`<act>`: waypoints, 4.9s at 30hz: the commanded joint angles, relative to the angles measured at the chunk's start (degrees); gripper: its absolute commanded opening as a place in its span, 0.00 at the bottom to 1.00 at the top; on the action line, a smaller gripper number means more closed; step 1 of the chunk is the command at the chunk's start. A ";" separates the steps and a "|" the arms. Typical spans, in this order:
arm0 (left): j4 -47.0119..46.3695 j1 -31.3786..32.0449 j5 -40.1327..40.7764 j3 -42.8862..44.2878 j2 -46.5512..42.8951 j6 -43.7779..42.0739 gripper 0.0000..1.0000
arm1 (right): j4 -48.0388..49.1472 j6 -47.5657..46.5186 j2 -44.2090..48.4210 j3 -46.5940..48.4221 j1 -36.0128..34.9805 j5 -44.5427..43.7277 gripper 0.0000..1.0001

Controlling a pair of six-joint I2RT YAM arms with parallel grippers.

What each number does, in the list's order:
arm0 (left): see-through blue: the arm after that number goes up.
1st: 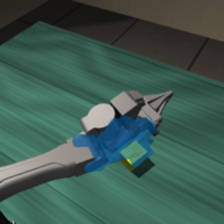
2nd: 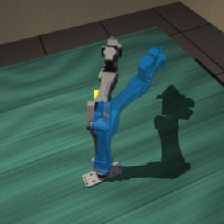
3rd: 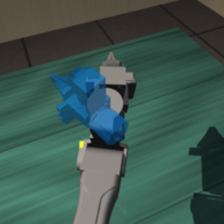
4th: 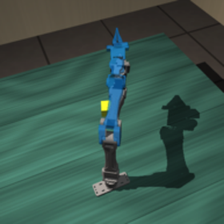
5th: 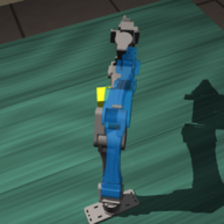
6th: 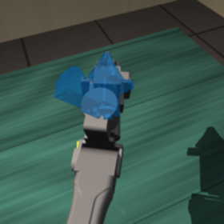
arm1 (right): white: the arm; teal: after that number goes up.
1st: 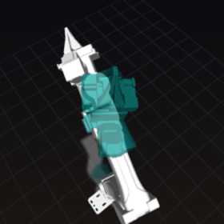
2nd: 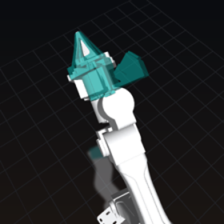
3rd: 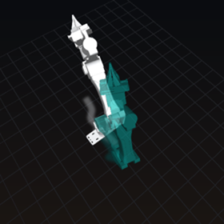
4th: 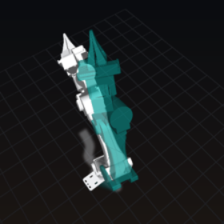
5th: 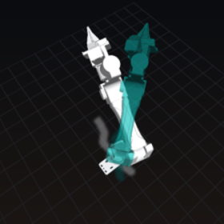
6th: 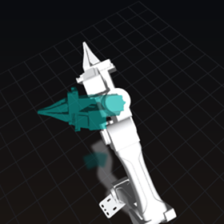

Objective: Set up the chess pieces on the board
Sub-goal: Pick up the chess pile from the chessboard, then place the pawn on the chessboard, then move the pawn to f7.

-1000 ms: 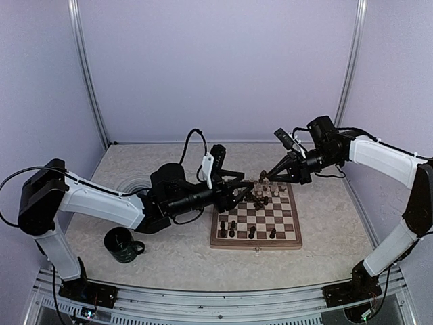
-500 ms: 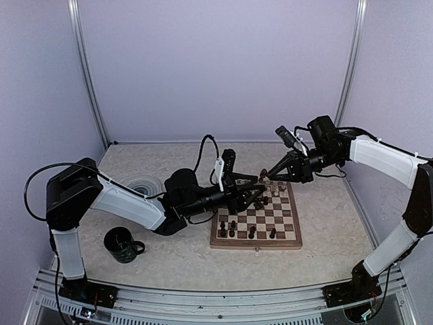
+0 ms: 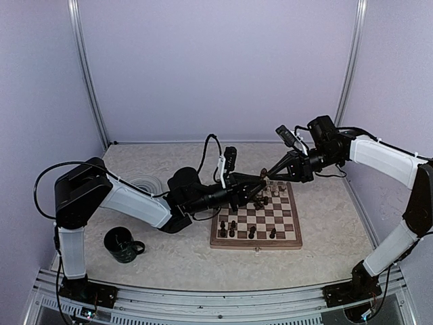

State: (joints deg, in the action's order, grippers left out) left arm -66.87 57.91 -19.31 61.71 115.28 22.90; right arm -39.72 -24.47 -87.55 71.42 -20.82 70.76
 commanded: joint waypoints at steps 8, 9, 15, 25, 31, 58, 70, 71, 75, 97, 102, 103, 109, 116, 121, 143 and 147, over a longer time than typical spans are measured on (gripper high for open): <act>-2.92 -2.20 -0.32 -0.09 0.48 5.52 0.06 | 0.49 -1.01 0.89 -1.03 0.41 -0.15 0.06; -2.87 -2.33 -0.51 -0.36 0.38 5.72 0.05 | 0.38 -1.14 0.95 -1.10 0.39 -0.63 0.06; 4.42 -2.80 -2.56 -2.99 -3.83 5.43 0.03 | -0.62 -3.09 1.24 -0.35 0.94 -8.85 0.05; 40.83 -4.25 -0.55 -1.57 -16.18 0.92 0.02 | -13.42 -20.37 0.96 8.32 -0.69 -41.77 0.04; 41.79 -6.89 3.42 -3.92 -20.03 3.68 0.02 | -21.79 -33.07 -0.33 11.18 -6.14 -62.07 0.02; 30.45 -6.07 3.13 -10.85 -19.76 7.74 0.03 | -29.75 -30.29 -19.52 7.09 -20.34 -98.72 0.04; 28.63 -5.97 2.28 -12.84 -19.39 7.92 0.03 | -32.80 -27.84 -24.46 12.08 -22.87 -93.97 0.07; 28.64 -5.97 2.27 -12.94 -19.59 7.87 0.03 | -32.83 -27.63 -24.71 12.08 -23.04 -93.81 0.07; 28.71 -5.97 2.41 -13.33 -20.31 7.74 0.03 | -32.51 -27.44 -25.30 12.33 -23.60 -93.50 0.14; 49.19 -5.94 -0.80 -2.42 -19.11 1.09 0.03 | -18.75 -24.52 -5.72 6.94 -7.57 -52.28 0.39; 63.54 -5.97 -2.78 5.70 -17.73 -3.48 0.03 | -10.55 -18.15 -1.50 -1.24 -2.00 -42.62 0.38; 65.94 -5.97 -3.02 7.58 -17.37 -4.26 0.03 | -9.48 -17.40 -1.22 -2.84 -1.95 -42.30 0.38; 70.05 -7.21 -1.09 11.99 -16.43 -8.45 0.03 | -2.42 -14.19 -0.61 -10.35 -1.95 -42.12 0.39; 62.71 -10.55 -4.22 6.82 -17.12 -5.33 0.03 | 1.13 -11.92 -0.96 -12.43 -1.94 -44.97 0.40; 63.11 -11.04 -4.04 6.14 -17.74 -6.46 0.04 | 2.38 -11.50 -1.15 -12.93 -2.02 -47.94 0.40; 64.14 -11.34 -4.81 6.18 -17.30 -6.90 0.04 | 1.11 -12.34 -4.77 -14.68 -2.05 -52.51 0.26; 64.47 -11.33 -4.96 6.36 -17.20 -6.99 0.05 | 0.67 -12.57 -5.14 -14.57 -2.03 -52.83 0.18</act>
State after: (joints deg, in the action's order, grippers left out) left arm -2.09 46.89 -23.59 68.16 97.95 16.51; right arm -38.26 -36.60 -92.03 57.34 -22.96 18.61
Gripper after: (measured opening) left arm 0.100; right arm 0.218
